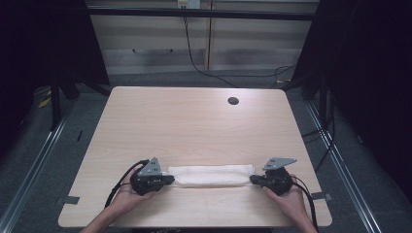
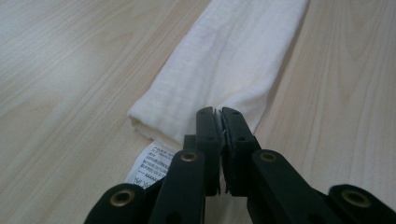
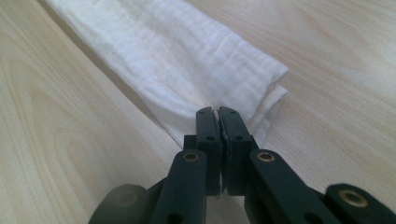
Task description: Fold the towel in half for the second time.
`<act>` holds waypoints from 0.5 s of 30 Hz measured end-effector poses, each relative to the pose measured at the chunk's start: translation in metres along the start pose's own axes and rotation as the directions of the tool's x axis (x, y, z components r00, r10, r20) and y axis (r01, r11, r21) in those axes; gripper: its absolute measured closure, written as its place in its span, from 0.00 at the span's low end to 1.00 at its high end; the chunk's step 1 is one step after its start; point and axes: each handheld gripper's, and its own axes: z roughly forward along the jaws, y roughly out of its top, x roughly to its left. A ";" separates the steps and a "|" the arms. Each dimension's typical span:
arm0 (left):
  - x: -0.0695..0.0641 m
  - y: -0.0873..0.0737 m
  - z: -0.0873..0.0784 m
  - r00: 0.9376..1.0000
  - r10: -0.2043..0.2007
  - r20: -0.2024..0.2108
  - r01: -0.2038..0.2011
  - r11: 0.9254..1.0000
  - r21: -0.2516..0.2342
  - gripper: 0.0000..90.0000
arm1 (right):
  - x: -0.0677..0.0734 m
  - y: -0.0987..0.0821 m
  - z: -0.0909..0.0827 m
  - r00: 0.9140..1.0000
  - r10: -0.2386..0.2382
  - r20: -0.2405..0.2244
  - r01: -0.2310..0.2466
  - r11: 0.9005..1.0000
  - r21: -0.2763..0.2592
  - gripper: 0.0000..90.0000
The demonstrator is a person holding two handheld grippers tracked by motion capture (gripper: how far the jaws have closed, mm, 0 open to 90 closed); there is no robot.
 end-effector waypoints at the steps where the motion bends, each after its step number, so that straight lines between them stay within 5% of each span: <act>1: 0.000 0.000 0.000 1.000 0.000 -0.004 0.000 1.000 0.000 0.96 | 0.001 0.000 0.001 1.000 -0.002 0.003 0.002 1.000 -0.003 0.98; 11: 0.030 -0.003 -0.002 0.996 -0.055 -0.063 0.055 0.998 -0.005 0.96 | -0.013 0.024 0.025 1.000 0.016 0.010 -0.016 1.000 -0.024 0.98; 15: 0.040 -0.006 -0.004 0.991 -0.091 -0.101 0.089 0.996 -0.023 0.96 | -0.016 0.036 0.039 0.999 0.032 0.011 -0.032 0.999 -0.041 0.97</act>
